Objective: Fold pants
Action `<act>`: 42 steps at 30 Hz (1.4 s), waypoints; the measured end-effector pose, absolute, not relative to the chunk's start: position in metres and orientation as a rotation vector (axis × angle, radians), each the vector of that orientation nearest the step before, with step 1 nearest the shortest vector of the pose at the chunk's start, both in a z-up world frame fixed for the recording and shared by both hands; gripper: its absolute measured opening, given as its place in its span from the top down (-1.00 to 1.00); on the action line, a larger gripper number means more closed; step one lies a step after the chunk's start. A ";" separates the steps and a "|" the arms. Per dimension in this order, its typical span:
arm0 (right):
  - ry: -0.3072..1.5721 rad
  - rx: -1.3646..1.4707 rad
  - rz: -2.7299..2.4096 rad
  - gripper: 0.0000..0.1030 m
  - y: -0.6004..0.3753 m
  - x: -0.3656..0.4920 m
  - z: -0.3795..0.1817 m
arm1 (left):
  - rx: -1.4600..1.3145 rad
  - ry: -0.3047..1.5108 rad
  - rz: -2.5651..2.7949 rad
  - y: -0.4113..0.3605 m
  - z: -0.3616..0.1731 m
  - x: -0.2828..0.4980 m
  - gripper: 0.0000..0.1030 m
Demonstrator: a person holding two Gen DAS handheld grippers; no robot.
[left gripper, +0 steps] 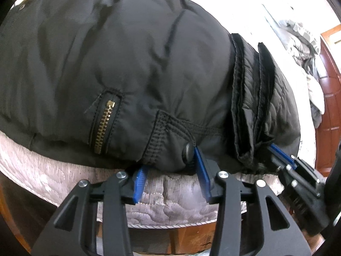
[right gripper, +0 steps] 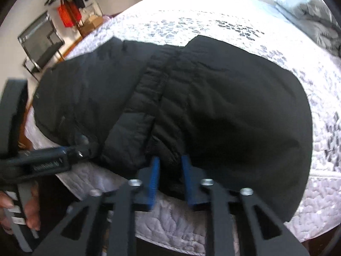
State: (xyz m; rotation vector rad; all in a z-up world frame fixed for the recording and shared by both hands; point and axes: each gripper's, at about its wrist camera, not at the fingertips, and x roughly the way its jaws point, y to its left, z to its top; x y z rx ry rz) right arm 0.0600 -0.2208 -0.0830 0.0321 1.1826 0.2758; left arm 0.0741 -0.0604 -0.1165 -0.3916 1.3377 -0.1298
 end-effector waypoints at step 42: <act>1.185 0.075 0.313 0.14 -0.227 0.086 -0.070 | -0.666 1.320 0.055 0.060 -0.102 0.032 -0.11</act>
